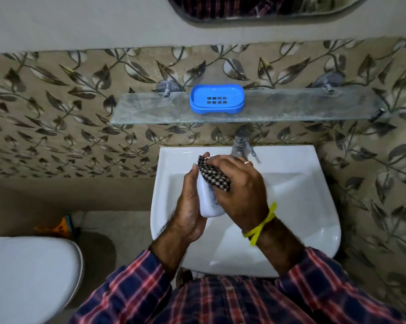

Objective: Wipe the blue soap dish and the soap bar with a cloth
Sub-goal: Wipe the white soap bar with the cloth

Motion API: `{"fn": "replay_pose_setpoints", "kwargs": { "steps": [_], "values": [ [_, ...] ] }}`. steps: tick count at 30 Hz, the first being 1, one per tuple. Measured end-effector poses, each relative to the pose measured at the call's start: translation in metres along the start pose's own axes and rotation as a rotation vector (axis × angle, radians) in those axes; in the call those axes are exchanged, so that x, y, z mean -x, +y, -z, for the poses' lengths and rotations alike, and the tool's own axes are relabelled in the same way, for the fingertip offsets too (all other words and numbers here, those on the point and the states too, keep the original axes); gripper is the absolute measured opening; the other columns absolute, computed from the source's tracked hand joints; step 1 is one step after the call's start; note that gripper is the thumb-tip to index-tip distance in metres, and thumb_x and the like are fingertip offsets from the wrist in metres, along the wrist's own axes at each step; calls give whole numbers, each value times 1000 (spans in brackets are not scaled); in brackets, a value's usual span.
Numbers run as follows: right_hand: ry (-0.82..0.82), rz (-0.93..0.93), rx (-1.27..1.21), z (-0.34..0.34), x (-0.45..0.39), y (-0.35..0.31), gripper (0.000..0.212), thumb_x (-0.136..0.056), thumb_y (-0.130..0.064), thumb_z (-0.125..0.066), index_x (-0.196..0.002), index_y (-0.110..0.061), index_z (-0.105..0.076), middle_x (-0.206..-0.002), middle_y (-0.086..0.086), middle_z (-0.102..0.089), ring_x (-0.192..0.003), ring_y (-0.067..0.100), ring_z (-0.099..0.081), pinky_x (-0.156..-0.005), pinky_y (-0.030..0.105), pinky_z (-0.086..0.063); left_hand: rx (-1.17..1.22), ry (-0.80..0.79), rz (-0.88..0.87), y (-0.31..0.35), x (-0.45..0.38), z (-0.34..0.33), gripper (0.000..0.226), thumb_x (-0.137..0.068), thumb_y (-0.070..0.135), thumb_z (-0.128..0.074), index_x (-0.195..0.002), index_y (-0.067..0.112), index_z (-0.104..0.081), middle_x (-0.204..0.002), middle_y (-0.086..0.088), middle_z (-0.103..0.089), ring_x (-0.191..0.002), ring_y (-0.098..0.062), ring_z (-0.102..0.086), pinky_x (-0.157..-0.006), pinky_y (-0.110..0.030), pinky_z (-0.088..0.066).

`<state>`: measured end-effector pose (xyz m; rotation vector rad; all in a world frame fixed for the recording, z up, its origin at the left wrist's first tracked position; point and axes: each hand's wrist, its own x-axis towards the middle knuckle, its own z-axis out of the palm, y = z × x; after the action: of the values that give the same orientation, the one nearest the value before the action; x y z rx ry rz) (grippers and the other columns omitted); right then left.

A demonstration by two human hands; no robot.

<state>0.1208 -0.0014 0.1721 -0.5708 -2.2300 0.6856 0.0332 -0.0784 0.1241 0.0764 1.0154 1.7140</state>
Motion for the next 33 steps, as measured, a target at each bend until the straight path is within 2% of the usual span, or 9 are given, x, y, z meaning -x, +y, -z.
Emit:
{"fn": "replay_pose_setpoints", "kwargs": {
  "steps": [5,9,14,18,21,25,29,31,33],
  "values": [
    [-74,60,58,-8,12,-1,42,-79,-5,-52,-117,-1,-69,-126,13,-68,-112,32,-65,-99,46,-48,50,-19,-38,5,-5,7,50,-104,56,-34,-139,31,-60,-128,3,-71,-117,-15,-68,-82,-29,-59],
    [-50,25,78,-8,4,8,47,-70,7,-58,-114,-2,-72,-122,12,-70,-110,30,-66,-95,48,-51,68,-38,11,6,-3,7,57,-103,60,-33,-126,24,-71,-130,-5,-70,-120,-20,-67,-89,-35,-58],
    [-54,162,132,-14,28,8,44,-80,8,-57,-118,-7,-71,-125,7,-70,-104,32,-68,-92,42,-50,93,-39,-37,18,-7,8,51,-103,57,-36,-133,29,-65,-117,-10,-74,-105,-23,-72,-88,-36,-59],
    [22,37,98,-14,27,18,44,-74,10,-60,-113,-5,-73,-118,9,-72,-105,29,-70,-92,43,-52,101,23,8,12,-8,6,53,-103,58,-33,-126,28,-70,-118,-11,-73,-104,-24,-72,-89,-36,-59],
    [-52,168,159,-16,36,10,43,-77,7,-59,-116,-7,-72,-122,7,-71,-102,32,-69,-89,41,-53,109,15,-10,15,-12,3,57,-101,63,-32,-127,29,-70,-118,-13,-72,-103,-25,-71,-96,-38,-57],
    [11,72,137,-10,33,19,44,-74,10,-60,-112,-7,-74,-119,7,-72,-101,30,-70,-88,43,-53,75,48,2,11,-14,-2,69,-98,67,-30,-149,24,-49,-143,-18,-58,-113,-27,-64,-96,-39,-56],
    [-81,181,164,-10,43,15,47,-74,7,-60,-116,-10,-72,-124,4,-70,-97,31,-69,-88,39,-51,47,78,33,22,-17,-5,86,-91,78,-27,-138,12,-58,-113,-15,-73,-101,-26,-71,-92,-39,-57],
    [-116,206,206,-4,54,20,49,-74,1,-55,-117,-13,-72,-125,-1,-70,-92,29,-66,-85,37,-53,34,101,1,26,-19,-3,82,-94,74,-25,-139,13,-58,-115,-12,-73,-98,-23,-72,-88,-39,-56],
    [-50,115,206,-2,52,27,47,-73,3,-58,-113,-14,-74,-121,-1,-72,-95,22,-62,-82,37,-54,0,148,-13,23,-20,-3,75,-97,70,-24,-134,16,-61,-111,-10,-75,-99,-23,-70,-92,-40,-53]
  ]
}}
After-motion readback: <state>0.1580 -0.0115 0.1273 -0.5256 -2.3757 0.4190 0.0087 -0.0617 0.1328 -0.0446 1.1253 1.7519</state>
